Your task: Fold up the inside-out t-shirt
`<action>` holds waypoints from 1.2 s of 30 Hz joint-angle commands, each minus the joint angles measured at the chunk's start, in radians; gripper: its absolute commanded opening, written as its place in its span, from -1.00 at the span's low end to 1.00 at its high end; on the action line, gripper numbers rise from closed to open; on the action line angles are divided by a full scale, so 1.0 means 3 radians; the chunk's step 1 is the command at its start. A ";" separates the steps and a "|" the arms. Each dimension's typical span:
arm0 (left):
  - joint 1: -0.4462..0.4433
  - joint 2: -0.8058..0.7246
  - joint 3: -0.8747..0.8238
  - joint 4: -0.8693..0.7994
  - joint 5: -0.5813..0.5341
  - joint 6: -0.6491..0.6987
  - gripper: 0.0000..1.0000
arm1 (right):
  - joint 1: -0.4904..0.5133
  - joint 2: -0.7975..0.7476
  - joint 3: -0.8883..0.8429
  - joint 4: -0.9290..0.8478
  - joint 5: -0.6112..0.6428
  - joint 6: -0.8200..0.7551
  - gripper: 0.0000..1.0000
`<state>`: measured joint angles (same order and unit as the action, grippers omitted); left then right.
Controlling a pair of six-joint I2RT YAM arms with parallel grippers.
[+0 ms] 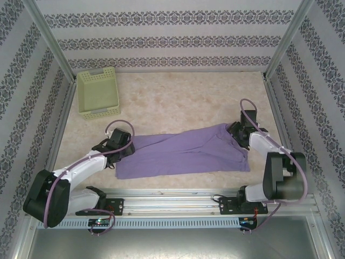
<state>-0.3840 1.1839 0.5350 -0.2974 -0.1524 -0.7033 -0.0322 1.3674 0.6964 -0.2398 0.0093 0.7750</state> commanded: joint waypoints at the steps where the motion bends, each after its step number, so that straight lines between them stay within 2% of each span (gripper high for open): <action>1: -0.0019 -0.0091 0.0339 -0.0289 0.0038 0.0204 0.30 | 0.0187 -0.0468 0.0028 -0.0176 0.0121 -0.0301 0.24; 5: -0.0164 0.0050 0.0494 -0.0186 0.0164 0.0192 0.30 | 0.0580 -0.0656 0.0035 -0.0389 0.0183 -0.0304 0.28; 8: -0.0200 0.0301 0.0458 0.0009 0.0288 0.0085 0.30 | 0.0808 -0.0615 -0.0128 -0.0279 -0.0016 -0.0100 0.30; 11: -0.0201 0.0533 0.0408 0.0060 0.0302 -0.0002 0.31 | 0.0934 -0.0499 -0.0258 -0.0312 0.0059 0.0034 0.34; 18: -0.0118 0.0500 -0.0090 0.0252 0.0099 -0.0161 0.40 | 0.0739 -0.0510 -0.0640 -0.0381 0.0176 0.0168 0.38; 21: 0.0059 0.0476 -0.0231 0.0389 0.0283 -0.0141 0.43 | 0.0475 -0.0605 -0.0787 -0.0259 -0.0071 0.0183 0.38; 23: 0.0093 0.0458 -0.0191 0.0336 0.0328 -0.0136 0.45 | 0.0411 -0.0660 -0.0768 -0.0297 -0.0093 0.0172 0.40; 26: 0.0109 0.0336 -0.0093 0.0177 0.0210 -0.0087 0.49 | 0.0394 -0.0711 -0.0621 -0.0482 -0.0031 0.0041 0.53; 30: 0.0235 0.0043 -0.0100 0.0071 0.0152 -0.0043 0.57 | 0.0386 -0.0814 -0.0289 -0.0951 0.0317 -0.0256 0.82; 32: 0.0271 -0.0113 -0.0116 0.0050 0.0245 -0.0036 0.58 | 0.0363 -0.0853 -0.0194 -0.1072 0.0433 -0.0371 0.95; 36: 0.0249 -0.0434 -0.0329 0.0458 0.0638 -0.0121 0.60 | 0.0321 -0.0651 -0.0067 -0.1138 0.0477 -0.0543 0.96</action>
<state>-0.3077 1.0981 0.4828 -0.2100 -0.0345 -0.7235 0.0776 1.1336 0.6411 -0.5034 0.0906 0.6792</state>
